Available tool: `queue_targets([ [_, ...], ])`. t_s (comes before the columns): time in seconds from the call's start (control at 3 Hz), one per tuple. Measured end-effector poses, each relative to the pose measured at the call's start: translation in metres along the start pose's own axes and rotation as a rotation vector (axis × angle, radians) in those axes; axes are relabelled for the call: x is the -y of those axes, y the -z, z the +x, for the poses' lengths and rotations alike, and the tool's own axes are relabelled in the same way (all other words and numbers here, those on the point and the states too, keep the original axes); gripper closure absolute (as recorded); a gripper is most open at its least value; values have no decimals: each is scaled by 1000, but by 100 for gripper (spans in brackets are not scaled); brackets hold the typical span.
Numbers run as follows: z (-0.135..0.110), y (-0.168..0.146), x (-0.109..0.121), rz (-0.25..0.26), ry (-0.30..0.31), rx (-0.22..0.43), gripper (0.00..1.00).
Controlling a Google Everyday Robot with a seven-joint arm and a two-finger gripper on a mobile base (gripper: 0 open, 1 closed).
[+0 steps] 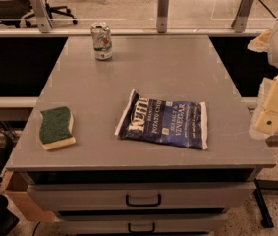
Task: Pick 7up can
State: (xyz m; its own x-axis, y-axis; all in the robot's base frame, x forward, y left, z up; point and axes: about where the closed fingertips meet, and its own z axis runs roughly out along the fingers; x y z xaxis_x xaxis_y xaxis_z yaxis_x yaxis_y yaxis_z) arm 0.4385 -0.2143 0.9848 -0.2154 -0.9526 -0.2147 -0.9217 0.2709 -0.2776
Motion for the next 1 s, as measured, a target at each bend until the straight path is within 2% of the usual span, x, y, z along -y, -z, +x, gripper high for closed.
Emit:
queue_targets([
  [0.33,0,0,0,0,0,0,0],
  [0.67,-4,0,6,24,-6,18,0],
  [1.0,-18,-5,28,92,-35,103,0],
])
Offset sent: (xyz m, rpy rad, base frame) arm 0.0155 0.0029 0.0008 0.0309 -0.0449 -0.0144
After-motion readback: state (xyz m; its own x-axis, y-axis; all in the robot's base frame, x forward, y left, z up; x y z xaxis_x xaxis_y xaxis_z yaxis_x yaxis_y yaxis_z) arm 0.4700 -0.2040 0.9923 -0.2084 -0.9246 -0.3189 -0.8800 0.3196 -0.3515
